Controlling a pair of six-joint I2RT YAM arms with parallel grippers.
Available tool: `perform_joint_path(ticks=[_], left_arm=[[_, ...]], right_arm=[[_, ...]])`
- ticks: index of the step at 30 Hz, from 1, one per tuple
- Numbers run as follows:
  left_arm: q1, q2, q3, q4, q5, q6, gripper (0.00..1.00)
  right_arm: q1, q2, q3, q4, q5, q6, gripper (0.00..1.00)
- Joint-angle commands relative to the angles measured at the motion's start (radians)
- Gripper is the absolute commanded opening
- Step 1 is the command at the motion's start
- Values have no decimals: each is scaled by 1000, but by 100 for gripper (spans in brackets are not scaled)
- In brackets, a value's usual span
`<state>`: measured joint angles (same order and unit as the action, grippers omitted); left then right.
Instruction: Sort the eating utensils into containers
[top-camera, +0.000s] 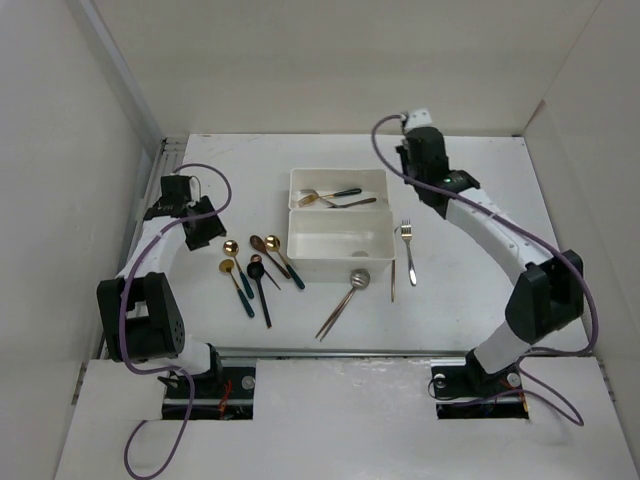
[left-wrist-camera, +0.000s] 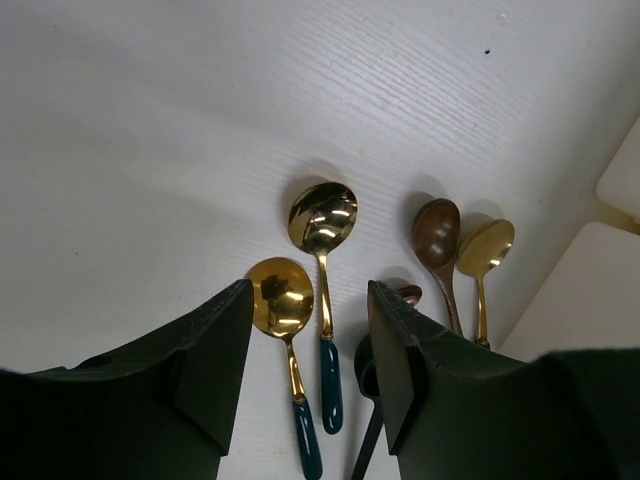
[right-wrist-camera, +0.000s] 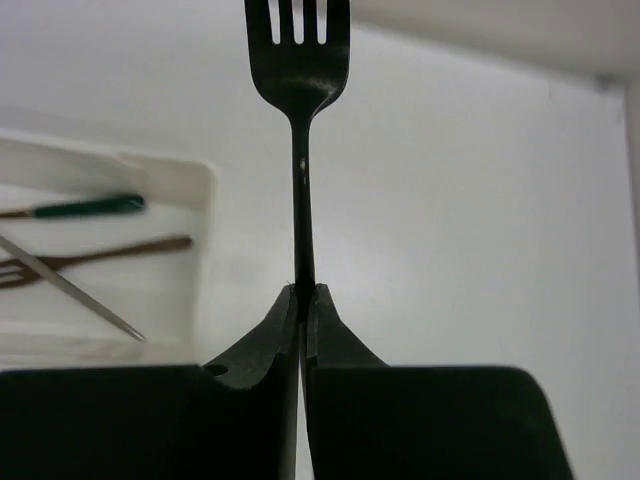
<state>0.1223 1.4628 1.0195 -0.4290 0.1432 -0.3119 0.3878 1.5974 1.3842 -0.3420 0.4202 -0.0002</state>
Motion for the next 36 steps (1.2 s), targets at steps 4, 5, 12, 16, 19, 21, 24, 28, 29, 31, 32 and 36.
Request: perform_joint_path(ticks=[4,5,12,16,19,21,24,28,29,31,32,36], left_arm=[[7,-42,-30,13,10,-27,47],[7,-42,-30,13,10,-27,47],[7,-71,-48,13,1,-27,48],[7,-71,-48,13,1,-27,48],[7,-71,-48,1,1,-27,48],[7,-71,-48,-14,1,-39,48],[7,-50,-48,-72,-8,-50,48],[7,-12,-48,-212,38,-59,46],[7,-3,-59,-276,67,-59,45],[7,-2,-78,-338,76,-59,44],[-10,-2,-99,-388,65,-59,44],[-61,7,-159,-418,72,-59,42]], right_arm=[[244,228,128,334,49,-577,0],[259,255,140,353,49,-599,0],[313,384,173,386,14,-719,0],[313,384,147,386,3,-710,15],[313,374,138,386,3,-701,41],[313,363,127,386,3,-692,53],[313,325,127,386,46,-681,58],[313,274,127,386,78,-609,60],[313,263,127,386,92,-592,60],[313,234,127,386,103,-564,60],[313,234,113,386,103,-555,60],[313,211,104,396,94,-527,60]])
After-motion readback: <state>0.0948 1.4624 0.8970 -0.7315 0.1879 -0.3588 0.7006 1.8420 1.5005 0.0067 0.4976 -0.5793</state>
